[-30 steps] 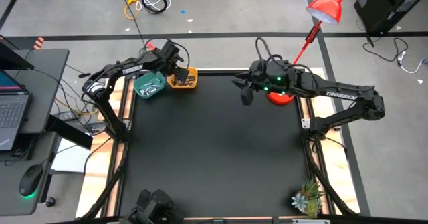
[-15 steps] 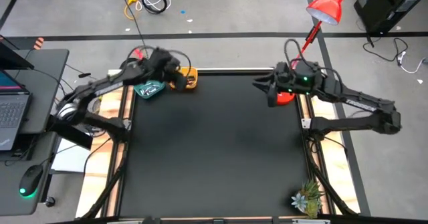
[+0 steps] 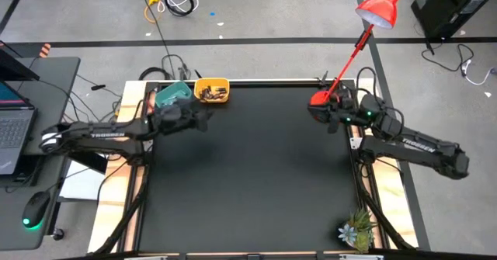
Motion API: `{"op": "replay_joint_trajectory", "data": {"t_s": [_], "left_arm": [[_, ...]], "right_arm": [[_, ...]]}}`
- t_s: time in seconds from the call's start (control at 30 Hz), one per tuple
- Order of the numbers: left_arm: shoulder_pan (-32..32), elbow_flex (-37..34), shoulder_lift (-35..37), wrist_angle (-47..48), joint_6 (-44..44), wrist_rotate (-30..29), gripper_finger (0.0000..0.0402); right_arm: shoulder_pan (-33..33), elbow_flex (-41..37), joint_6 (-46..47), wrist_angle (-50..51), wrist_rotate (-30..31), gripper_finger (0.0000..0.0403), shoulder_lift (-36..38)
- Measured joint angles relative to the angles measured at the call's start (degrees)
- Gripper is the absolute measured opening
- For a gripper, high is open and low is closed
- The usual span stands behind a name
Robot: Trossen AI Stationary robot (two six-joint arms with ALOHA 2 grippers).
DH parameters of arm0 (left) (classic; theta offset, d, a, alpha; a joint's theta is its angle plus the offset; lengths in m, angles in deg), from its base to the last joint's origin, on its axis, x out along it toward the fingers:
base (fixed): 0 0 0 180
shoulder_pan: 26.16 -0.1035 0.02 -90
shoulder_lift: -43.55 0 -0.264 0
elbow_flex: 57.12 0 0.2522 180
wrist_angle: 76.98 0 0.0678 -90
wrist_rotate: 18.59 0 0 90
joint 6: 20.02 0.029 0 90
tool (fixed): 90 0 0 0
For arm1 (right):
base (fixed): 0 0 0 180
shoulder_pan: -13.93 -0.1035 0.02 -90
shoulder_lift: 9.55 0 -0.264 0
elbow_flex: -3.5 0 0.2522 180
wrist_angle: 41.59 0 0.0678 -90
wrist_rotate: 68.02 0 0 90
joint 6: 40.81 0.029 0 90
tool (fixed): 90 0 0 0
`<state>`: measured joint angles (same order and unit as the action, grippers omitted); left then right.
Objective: Sort batteries
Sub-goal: Return to Home Position
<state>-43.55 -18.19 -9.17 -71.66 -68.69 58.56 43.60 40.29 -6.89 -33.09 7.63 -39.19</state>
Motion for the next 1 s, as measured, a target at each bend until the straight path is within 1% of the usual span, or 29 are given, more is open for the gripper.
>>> {"op": "replay_joint_trajectory", "data": {"t_s": [0.17, 0.27, 0.33, 0.47, 0.6, 0.67, 0.77, 0.8, 0.9, 1.0], "left_arm": [[6.3, -4.6, 3.3, -1.7, -6.2, -11.2, 0.0038], [9.9, -7.2, 5.1, -1.6, -10.4, -17.0, 0.0022], [12.0, -9.1, 6.4, -2.6, -13.1, -19.4, 0.0013], [14.1, -12.6, 8.7, -6.1, -15.7, -21.2, 0.0006], [14.1, -16.7, 12.0, -9.7, -18.9, -24.3, 0.0007], [14.1, -19.7, 14.2, -12.2, -20.8, -25.9, 0.0007], [14.2, -24.3, 17.3, -15.6, -24.2, -27.1, 0.0007], [14.2, -24.7, 17.8, -15.2, -25.5, -27.4, 0.0007], [14.1, -24.5, 18.7, -12.8, -25.9, -27.8, 0.0007], [14.1, -24.5, 18.7, -13.0, -25.2, -27.8, 0.0008]], "right_arm": [[2.5, -4.9, 4.9, -0.2, -3.7, 0.0073, 6.1], [4.3, -5.8, 4.9, 1.0, -4.0, 0.0067, 10.1], [6.0, -5.9, 4.4, 3.9, -4.0, 0.0063, 12.9], [9.5, -5.9, 3.6, 8.7, -5.2, 0.0056, 18.3], [12.9, -5.9, 3.5, 13.0, -5.9, 0.0050, 22.9], [14.5, -5.9, 3.6, 14.8, -7.2, 0.0047, 24.3], [16.5, -5.9, 4.9, 17.4, -11.4, 0.0040, 24.9], [17.0, -5.9, 5.3, 17.7, -13.3, 0.0037, 24.9], [17.9, -6.4, 5.8, 17.6, -18.1, 0.0029, 24.9], [18.3, -8.6, 6.8, 16.7, -20.2, 0.0021, 25.0]]}}
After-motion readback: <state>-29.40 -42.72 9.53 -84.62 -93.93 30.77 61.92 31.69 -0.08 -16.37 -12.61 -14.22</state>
